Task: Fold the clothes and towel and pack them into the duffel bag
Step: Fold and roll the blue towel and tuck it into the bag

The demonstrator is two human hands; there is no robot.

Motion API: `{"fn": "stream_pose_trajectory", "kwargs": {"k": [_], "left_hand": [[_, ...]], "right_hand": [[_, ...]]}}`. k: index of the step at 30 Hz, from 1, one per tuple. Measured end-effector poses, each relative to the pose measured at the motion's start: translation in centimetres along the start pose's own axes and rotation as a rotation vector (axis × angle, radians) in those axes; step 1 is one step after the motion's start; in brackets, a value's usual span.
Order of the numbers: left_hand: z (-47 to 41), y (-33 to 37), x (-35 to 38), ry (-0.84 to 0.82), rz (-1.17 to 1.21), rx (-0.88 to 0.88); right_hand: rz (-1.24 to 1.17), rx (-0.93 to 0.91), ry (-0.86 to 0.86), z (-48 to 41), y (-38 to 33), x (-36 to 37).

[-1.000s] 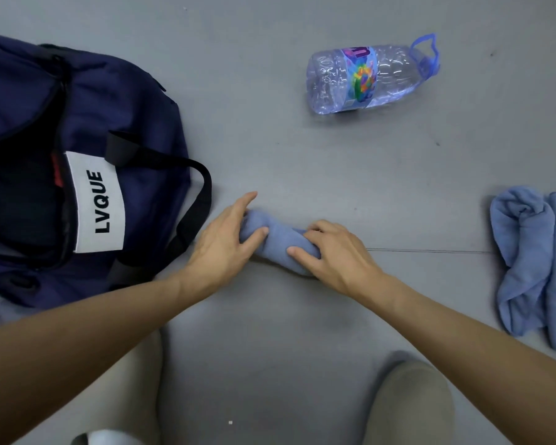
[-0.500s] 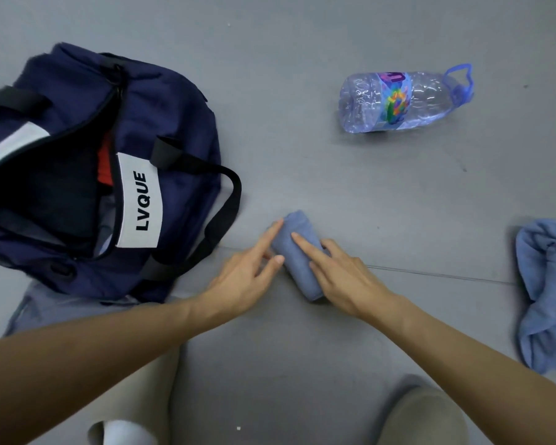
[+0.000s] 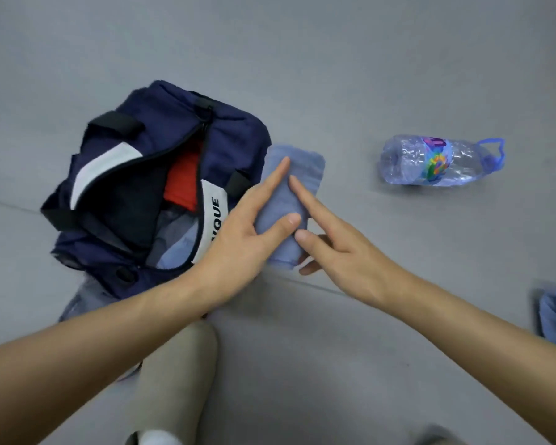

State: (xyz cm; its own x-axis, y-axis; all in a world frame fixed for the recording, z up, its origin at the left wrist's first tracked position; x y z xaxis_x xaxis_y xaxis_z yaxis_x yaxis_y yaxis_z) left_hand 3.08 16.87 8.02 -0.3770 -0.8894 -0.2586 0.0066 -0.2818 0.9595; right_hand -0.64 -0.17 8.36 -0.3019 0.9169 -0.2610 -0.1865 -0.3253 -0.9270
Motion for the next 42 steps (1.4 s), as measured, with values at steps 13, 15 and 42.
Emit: {"fn": "stream_pose_trajectory", "kwargs": {"k": [13,15,42], "left_hand": [[2.1,-9.5,-16.6,0.166,-0.238,-0.163],[1.8,-10.8,-15.2,0.082,-0.272,-0.171],[-2.6,-14.5,-14.2,-0.212,-0.608,-0.265]], "right_hand": [[0.673,0.087,-0.011,-9.4,-5.5,11.2],[0.695,0.139,-0.031,-9.1,-4.8,12.3],[0.566,0.229,0.039,-5.2,-2.5,13.3]]}}
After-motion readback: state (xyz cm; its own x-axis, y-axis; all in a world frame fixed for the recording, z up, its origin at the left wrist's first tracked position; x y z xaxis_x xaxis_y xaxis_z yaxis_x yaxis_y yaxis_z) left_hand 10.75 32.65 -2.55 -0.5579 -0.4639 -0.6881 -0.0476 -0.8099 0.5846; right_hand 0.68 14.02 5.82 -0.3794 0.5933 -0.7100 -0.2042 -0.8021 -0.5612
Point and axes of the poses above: each hand's wrist, its own z-axis away from the middle knuckle, its own x-axis out of the palm, y = z × x, the point moved 1 cm from there along -z, towards the middle knuckle, and after that the axes turned 3 degrees about y, right-handed, at the moved point
